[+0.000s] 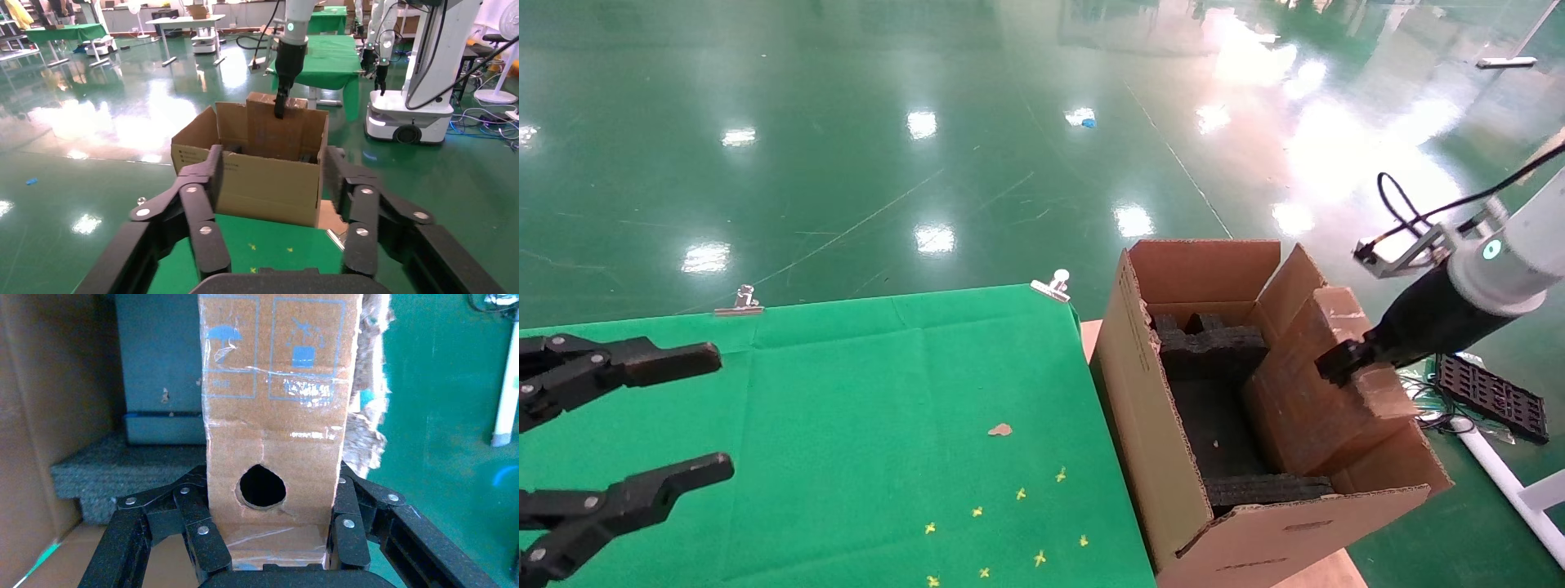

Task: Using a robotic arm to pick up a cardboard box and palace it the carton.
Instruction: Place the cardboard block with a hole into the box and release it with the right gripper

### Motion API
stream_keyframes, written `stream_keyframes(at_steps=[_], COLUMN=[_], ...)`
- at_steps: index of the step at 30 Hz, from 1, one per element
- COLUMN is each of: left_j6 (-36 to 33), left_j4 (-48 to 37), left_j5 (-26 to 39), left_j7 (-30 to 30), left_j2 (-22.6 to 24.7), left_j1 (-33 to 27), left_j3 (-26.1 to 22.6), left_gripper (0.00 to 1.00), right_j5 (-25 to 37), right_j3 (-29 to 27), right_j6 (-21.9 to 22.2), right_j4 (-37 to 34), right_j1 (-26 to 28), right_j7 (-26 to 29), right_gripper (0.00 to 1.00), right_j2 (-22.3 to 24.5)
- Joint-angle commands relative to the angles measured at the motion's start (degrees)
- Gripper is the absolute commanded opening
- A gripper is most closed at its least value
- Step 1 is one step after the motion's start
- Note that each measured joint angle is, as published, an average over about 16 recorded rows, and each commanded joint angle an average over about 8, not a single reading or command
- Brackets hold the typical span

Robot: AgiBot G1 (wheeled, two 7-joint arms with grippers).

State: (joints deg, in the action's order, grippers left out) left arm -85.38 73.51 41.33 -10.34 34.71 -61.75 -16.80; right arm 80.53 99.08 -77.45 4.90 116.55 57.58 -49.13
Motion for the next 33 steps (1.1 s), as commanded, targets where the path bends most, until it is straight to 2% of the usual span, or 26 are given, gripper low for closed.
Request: stream_keyframes(at_steps=[1,18,19,26,27,33], left_j6=[0.0,0.0,0.0,0.0,0.0,0.1], left_j4=[0.0,0.0,0.0,0.0,0.0,0.0], left_j5=[0.0,0.0,0.0,-0.1,-0.1,-0.1], left_j7=[0.0,0.0,0.0,0.0,0.0,0.1], left_j2=[0.0,0.0,0.0,0.0,0.0,0.0], left_j1=[0.0,0.0,0.0,0.0,0.0,0.0], left_j3=[0.0,-0.1,-0.1,-0.1,-0.1,-0.1], left_gripper=[1.00,1.00,1.00,1.00,1.00,1.00], right_j5=[-0.7,-4.9,-4.9,-6.1,-6.2,-6.0], right_j3=[-0.4,-3.2,-3.2,-4.0,-4.1,-4.0], right_j6=[1.1,12.0,12.3,12.8,12.7,12.2], right_j4=[-0.8,-2.6,-2.7,-2.9,-2.9,-3.8], right_j1=[-1.6,-15.1,-15.4,-16.4,-16.3,-15.9], right_j7=[-0.1,-3.0,-3.2,-5.3,-5.5,-5.8], right_gripper=[0.00,0.00,0.07,0.95,1.00,1.00], right_j2=[-0.2,-1.8,-2.0,-1.8,-1.7,-2.0])
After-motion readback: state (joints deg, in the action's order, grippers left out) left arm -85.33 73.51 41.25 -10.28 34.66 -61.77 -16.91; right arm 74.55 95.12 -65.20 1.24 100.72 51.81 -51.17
